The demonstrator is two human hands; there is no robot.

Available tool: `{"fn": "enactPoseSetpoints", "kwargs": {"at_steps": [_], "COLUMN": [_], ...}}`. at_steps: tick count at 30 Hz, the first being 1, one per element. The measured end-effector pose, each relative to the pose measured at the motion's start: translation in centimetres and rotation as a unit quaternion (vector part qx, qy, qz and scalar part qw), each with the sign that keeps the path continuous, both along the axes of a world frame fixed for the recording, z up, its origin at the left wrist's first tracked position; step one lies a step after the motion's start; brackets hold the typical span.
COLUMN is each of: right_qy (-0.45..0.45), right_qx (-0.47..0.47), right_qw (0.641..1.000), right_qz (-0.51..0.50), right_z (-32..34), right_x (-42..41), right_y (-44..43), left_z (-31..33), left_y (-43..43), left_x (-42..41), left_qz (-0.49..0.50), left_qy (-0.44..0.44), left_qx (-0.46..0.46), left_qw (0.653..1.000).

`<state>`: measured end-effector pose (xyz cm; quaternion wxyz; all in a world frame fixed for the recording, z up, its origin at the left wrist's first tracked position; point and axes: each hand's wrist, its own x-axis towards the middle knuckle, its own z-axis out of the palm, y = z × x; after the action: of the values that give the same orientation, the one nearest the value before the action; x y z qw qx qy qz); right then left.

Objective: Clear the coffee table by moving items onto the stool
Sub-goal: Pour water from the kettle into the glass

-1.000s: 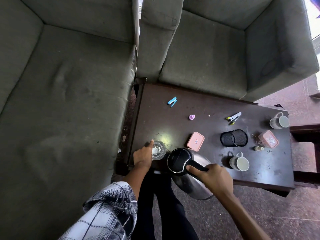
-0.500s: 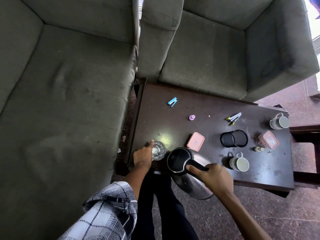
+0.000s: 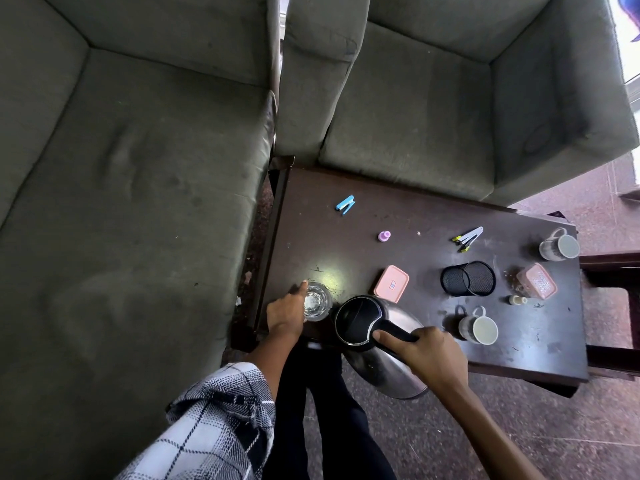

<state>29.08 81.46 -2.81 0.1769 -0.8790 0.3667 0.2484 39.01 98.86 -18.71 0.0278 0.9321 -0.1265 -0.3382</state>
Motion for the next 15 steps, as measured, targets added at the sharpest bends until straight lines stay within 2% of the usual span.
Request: {"fn": "enactPoseSetpoints", "kwargs": {"at_steps": [15], "right_qy": [-0.001], "right_qx": [-0.002], "right_qw": [1.0], "right_qz": [0.004], "right_z": [-0.33], "right_x": [-0.29], "right_y": [-0.04], "left_z": [-0.2], "left_y": [0.05], "left_x": [-0.09], "left_qz": [0.001], "left_qy": [-0.005], "left_qx": [-0.005], "left_qw": [1.0]}}
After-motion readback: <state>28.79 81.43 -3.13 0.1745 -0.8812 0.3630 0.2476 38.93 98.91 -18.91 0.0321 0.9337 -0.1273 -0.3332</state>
